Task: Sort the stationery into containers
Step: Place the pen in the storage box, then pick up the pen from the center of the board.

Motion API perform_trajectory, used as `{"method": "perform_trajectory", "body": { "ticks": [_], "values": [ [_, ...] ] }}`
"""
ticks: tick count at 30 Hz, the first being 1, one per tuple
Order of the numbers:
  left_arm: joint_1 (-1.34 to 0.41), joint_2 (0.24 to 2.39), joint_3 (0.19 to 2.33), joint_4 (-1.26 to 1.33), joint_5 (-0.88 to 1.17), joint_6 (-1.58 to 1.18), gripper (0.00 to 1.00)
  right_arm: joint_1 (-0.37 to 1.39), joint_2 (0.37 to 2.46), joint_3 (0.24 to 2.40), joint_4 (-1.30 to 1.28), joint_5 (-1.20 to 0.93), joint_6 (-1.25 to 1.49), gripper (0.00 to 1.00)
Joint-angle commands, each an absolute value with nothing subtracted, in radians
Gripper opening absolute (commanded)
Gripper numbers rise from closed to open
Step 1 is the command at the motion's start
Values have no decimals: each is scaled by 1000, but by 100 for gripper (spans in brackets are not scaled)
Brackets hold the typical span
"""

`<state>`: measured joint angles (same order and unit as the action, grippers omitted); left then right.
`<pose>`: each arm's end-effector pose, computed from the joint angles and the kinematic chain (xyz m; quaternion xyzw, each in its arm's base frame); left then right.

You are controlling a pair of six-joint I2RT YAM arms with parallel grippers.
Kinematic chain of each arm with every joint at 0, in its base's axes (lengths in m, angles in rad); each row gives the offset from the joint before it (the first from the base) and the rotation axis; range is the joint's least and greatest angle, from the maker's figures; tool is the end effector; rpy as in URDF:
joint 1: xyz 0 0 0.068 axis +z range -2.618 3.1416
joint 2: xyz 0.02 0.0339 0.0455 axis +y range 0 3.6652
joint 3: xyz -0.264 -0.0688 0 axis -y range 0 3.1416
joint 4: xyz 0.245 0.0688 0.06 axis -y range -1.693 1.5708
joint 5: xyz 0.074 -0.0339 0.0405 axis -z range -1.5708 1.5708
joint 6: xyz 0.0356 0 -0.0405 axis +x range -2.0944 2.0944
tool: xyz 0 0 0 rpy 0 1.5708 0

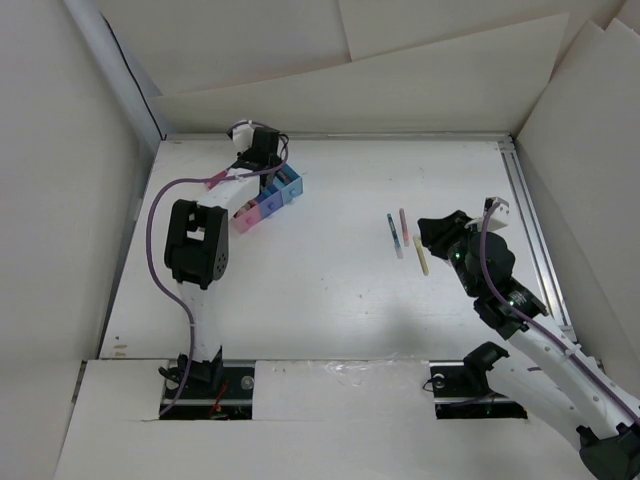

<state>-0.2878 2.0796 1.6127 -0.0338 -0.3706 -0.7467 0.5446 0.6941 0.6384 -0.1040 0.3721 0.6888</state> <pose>0.4720 -0.1263 0.2359 -0.2838 0.8020 -0.1101 0.5140 0.1528 0.0774 0.3116 0.1735 0.7375 0.2537 0.6013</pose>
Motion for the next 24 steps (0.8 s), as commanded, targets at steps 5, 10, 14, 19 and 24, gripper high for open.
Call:
{"method": "perform_trajectory", "body": {
  "ticks": [5,10,14,19,24],
  "values": [
    [-296,1972,1590,52,-393,-703,47,551,698,640,-71,359,687,37],
    [-397,1839,1508,143,-432,-626,39,551,698,640,-71,385,687,31],
    [-598,1815,1466,178,-443,-594,18,551,666,631,-71,423,687,0],
    [-837,1955,1508,120,-459,-604,0,551,653,630,-113,486,707,0],
    [-934,2078,1586,59,-446,-632,15,551,663,640,-114,508,718,1]
  ]
}}
